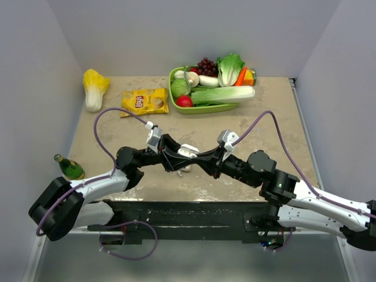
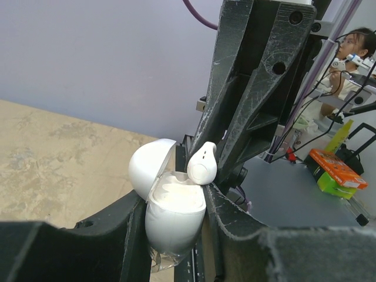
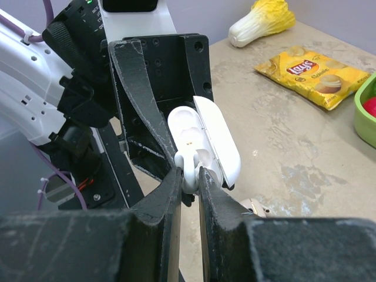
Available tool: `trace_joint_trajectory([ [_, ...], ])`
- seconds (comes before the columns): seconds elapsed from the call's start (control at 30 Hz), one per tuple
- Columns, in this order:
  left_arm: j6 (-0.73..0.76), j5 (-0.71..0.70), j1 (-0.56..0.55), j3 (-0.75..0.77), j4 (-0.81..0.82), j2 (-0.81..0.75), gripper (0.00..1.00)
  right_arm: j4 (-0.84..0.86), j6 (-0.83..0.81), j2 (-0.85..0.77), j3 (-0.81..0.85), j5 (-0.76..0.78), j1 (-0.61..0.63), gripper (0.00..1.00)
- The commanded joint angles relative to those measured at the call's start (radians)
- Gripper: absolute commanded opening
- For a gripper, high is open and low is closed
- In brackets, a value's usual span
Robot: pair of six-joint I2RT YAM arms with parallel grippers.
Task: Insert the wireless bluetooth earbuds into the charging case
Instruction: Place the earbud in the charging case.
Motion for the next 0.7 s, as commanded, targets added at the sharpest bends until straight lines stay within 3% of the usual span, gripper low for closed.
trace_joint_trajectory([
  [0.0,-0.008,0.025,-0.008,0.001,0.632,-0.031,0.00,-0.001,0.000,0.012,0.023,0.065,-0.002,0.00],
  [0.67,-0.015,0.044,-0.007,-0.001,0.632,-0.042,0.00,-0.007,0.001,0.036,0.022,0.033,-0.002,0.00],
])
